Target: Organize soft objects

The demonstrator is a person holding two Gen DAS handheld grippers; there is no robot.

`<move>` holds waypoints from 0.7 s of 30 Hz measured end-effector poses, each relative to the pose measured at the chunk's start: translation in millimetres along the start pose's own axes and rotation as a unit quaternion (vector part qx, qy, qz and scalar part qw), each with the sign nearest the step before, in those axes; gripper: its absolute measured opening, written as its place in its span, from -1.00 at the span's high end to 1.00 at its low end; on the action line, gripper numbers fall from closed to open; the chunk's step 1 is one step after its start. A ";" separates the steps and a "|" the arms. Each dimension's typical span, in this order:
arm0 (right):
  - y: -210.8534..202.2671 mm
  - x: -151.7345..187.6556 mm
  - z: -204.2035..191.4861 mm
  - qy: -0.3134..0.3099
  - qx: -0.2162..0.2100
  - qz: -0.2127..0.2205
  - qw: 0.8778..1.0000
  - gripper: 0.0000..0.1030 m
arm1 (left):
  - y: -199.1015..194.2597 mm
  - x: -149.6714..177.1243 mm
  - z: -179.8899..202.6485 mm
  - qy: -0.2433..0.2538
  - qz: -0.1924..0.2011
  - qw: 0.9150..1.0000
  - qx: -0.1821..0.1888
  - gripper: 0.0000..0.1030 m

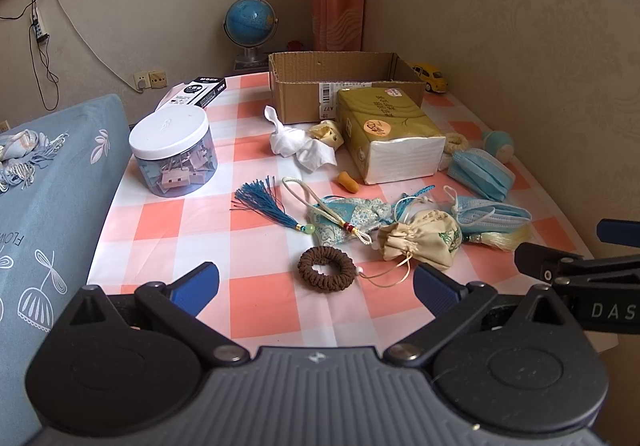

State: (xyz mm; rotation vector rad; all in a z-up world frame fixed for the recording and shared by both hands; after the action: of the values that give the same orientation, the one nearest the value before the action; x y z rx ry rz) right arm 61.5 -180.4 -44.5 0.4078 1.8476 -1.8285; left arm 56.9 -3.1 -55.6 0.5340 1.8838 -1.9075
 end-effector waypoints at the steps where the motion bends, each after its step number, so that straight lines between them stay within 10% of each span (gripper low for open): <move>1: -0.2 0.3 -0.9 0.000 0.000 0.000 1.000 -1.00 | 0.1 0.0 -0.2 0.000 0.000 1.000 0.000 -0.99; 21: -0.2 0.7 -1.0 -0.001 0.001 0.001 1.000 -1.00 | 1.1 0.6 -1.2 0.000 0.000 1.000 0.000 -0.99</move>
State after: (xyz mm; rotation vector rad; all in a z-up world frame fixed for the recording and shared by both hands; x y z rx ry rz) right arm 60.7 -179.5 -44.7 0.4098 1.8429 -1.8296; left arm 57.0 -1.9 -56.9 0.5348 1.8832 -1.9081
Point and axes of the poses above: each gripper's, at about its wrist camera, not at the fingertips, and y roughly the way its jaws point, z to its right, x to its underside, the point moved 8 cm from there along y, roughly the way its jaws point, and after that the axes turned 13 degrees about -z, right-handed, at the moved point
